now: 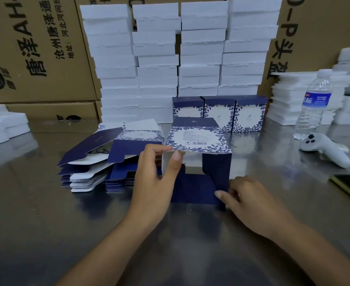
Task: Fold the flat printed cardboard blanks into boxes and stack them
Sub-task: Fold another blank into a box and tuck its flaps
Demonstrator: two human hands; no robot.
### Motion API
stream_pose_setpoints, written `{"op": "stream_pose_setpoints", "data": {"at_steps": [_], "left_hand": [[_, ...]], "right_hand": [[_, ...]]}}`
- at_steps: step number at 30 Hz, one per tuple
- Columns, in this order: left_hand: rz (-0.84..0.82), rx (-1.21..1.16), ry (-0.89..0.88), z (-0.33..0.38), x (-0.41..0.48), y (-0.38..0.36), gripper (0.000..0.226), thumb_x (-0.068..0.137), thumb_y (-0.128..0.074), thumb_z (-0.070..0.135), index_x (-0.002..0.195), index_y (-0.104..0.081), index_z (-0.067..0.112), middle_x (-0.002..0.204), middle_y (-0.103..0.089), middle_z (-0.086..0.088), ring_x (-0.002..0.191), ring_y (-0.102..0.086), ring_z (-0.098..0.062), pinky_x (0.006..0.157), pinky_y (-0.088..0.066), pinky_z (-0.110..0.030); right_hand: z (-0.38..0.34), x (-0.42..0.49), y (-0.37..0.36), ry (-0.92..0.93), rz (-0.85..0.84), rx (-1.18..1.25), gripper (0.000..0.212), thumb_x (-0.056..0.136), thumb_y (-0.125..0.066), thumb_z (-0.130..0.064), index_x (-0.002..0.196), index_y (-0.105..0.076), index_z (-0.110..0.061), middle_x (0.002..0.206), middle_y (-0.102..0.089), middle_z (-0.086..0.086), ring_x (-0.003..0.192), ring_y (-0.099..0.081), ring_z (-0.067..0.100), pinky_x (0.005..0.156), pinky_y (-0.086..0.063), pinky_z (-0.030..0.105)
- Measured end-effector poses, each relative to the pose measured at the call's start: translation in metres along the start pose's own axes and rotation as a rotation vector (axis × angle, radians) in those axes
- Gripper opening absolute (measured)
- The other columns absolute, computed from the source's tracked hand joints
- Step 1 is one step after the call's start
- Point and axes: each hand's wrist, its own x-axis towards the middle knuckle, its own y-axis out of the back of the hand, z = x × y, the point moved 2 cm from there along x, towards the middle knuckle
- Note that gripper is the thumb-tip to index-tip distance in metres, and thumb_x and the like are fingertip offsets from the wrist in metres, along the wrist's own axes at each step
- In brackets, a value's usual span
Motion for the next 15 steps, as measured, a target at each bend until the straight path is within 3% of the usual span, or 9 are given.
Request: {"op": "stream_pose_setpoints", "data": {"at_steps": [2,8,13,15], "left_hand": [[0.03,-0.015,0.002,-0.0001,0.0018,0.0027,0.042,0.067,-0.041,0.072,0.091,-0.051,0.039,0.101,-0.056,0.015,0.088,-0.052,0.007,0.071,-0.038,-0.016],[0.063,-0.04,0.012,-0.0011,0.002,0.0025,0.045,0.067,-0.041,0.072,0.09,-0.051,0.035,0.093,-0.056,0.018,0.079,-0.052,0.001,0.068,-0.038,-0.027],[0.098,-0.055,0.019,-0.001,0.0039,0.0069,0.04,0.07,-0.043,0.068,0.089,-0.052,0.034,0.087,-0.058,0.026,0.08,-0.052,0.008,0.07,-0.04,-0.014],[0.109,-0.067,0.03,-0.0018,0.0061,0.0093,0.037,0.072,-0.043,0.066,0.088,-0.052,0.033,0.083,-0.057,0.028,0.073,-0.051,0.006,0.067,-0.04,-0.019]], "right_hand": [[-0.0032,-0.002,-0.0016,0.015,-0.04,-0.046,0.034,0.095,-0.038,-0.048,0.074,-0.047,-0.023,0.082,-0.048,-0.008,0.091,-0.048,0.015,0.076,-0.043,0.033],[-0.0052,-0.0022,0.0037,0.008,0.019,-0.089,0.035,0.096,-0.038,-0.046,0.069,-0.042,-0.025,0.071,-0.042,-0.009,0.086,-0.05,0.016,0.067,-0.038,0.031],[-0.0089,-0.0036,0.0026,0.061,-0.028,-0.048,0.034,0.093,-0.044,-0.05,0.075,-0.052,-0.021,0.075,-0.045,-0.009,0.085,-0.045,0.01,0.066,-0.032,0.026],[-0.0112,-0.0042,0.0027,0.079,-0.07,-0.017,0.029,0.091,-0.048,-0.049,0.073,-0.047,-0.026,0.079,-0.047,-0.01,0.085,-0.043,0.007,0.066,-0.031,0.023]]}}
